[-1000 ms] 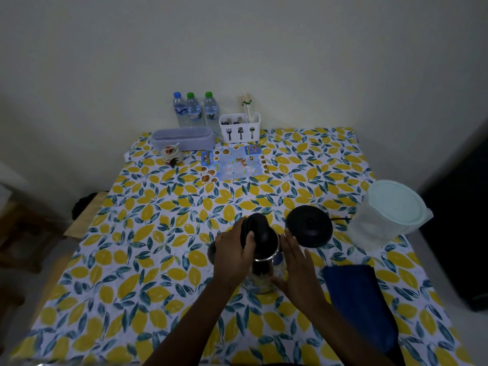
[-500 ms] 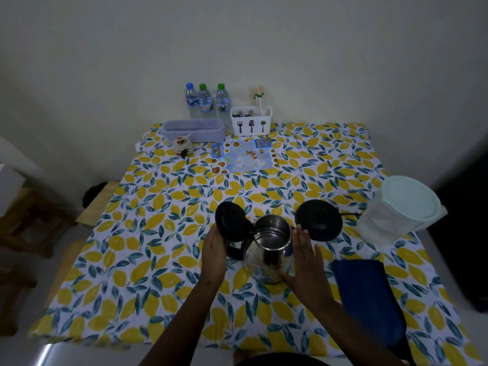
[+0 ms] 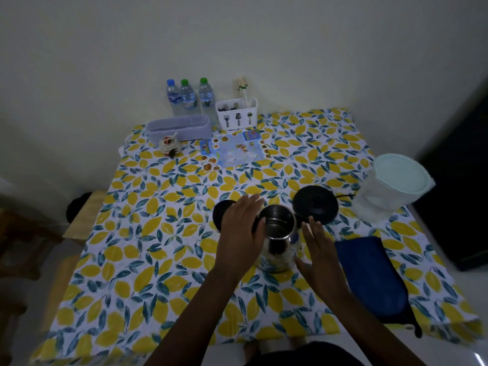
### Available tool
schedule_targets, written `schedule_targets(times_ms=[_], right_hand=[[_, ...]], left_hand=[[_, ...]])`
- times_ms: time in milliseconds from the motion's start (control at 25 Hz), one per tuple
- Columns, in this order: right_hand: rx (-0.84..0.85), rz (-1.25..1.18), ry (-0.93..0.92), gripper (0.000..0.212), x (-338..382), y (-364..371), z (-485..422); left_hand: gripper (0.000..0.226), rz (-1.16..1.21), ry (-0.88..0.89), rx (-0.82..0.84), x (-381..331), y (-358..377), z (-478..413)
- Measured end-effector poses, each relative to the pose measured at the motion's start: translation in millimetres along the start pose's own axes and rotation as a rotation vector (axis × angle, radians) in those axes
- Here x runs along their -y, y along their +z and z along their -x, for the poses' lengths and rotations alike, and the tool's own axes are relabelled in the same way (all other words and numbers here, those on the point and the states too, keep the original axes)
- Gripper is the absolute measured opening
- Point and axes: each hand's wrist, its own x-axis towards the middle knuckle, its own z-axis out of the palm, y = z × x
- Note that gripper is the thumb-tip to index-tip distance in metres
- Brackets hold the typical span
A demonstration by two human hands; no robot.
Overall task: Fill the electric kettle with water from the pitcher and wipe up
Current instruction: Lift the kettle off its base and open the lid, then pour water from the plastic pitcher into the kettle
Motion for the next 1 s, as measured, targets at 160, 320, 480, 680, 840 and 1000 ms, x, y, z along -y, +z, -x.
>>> schedule_targets(times_ms=[160,320,480,680,840,1000], right_hand=[[-0.055,0.029,0.129,0.081,-26.9,-18.7,25.5],[-0.112,0.013,0.318,0.078,-71.0,-39.1,42.0],[-0.177,-0.015,0.386,0.071,-127.9,-69.4,41.6],[-0.278,-0.065,0.383,0.066,-201.1,-105.0,23.5],[-0.324,-0.157,0.451,0.059,-253.9,-130.3,-13.7],[-0.346,-0.359,0.579,0.041,-293.4,-157.0,-58.8]], left_hand=[[0.045,0.047,0.102,0.197,-25.6,39.1,-13.6],[0.050,0.102,0.182,0.351,-52.6,90.6,-24.8],[0.051,0.093,0.265,0.414,-85.6,143.6,-48.9],[0.049,0.070,0.327,0.465,-142.3,207.4,-94.8],[0.045,0.034,0.348,0.340,-179.3,248.1,-138.0],[0.060,-0.062,0.317,0.407,-201.3,281.5,-172.4]])
